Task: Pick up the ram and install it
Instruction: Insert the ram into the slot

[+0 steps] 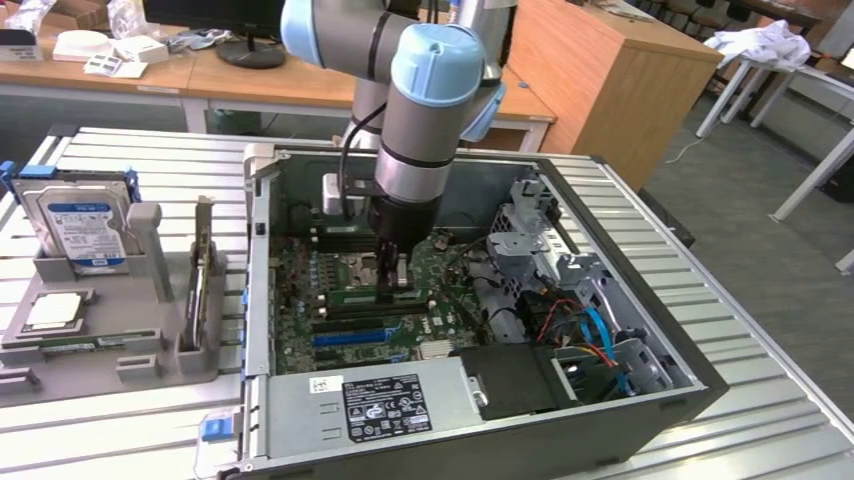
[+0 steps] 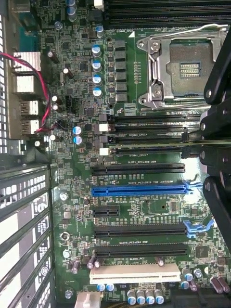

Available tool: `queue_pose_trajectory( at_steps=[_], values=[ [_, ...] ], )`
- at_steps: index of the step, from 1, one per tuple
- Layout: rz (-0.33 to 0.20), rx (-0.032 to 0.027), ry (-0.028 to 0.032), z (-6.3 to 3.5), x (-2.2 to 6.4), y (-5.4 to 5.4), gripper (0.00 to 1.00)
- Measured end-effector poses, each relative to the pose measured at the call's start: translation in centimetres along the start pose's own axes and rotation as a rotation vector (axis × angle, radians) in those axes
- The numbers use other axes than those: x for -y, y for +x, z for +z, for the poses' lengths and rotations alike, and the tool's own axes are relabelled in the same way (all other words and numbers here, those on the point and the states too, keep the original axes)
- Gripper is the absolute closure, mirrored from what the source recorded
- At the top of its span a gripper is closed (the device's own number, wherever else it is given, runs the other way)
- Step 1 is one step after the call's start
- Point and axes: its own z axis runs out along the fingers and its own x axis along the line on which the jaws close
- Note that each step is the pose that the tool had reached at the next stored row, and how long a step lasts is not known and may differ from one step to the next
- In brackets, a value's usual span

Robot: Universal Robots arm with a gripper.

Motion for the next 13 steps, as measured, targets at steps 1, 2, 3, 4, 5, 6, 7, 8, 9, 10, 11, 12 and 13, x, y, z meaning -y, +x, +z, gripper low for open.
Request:
queue_pose_trajectory(
  at_steps=[1, 2, 3, 4, 5, 6, 7, 8, 9, 10, 11, 12, 13],
  values=[
    [0.0, 0.0, 0.0, 0.0, 0.11, 0.0, 0.86],
    [0.0, 0.0, -0.0001, 0.0, 0.14, 0.0, 0.86],
    [0.0, 0.0, -0.0001, 0.0, 0.14, 0.0, 0.86],
    [0.0, 0.0, -0.0001, 0.0, 0.14, 0.0, 0.86],
    [0.0, -0.0001, -0.0001, -0.01, 0.14, 0.0, 0.86],
    [0.0, 0.0, -0.0001, -0.01, 0.14, -0.01, 0.86],
    [0.0, 0.0, -0.0001, -0.01, 0.14, -0.01, 0.86],
    [0.0, 0.0, -0.0001, -0.01, 0.14, -0.01, 0.86],
    [0.0, 0.0, -0.0002, -0.01, 0.14, 0.0, 0.86],
    [0.0, 0.0, 0.0, 0.0, 0.14, 0.04, 0.86],
    [0.0, 0.0001, -0.0001, 0.0, 0.12, 0.07, 0.86],
    [0.0, 0.0001, -0.0001, 0.0, 0.1, 0.08, 0.86],
    [0.0, 0.0001, -0.0001, 0.0, 0.07, 0.08, 0.86]
  ],
)
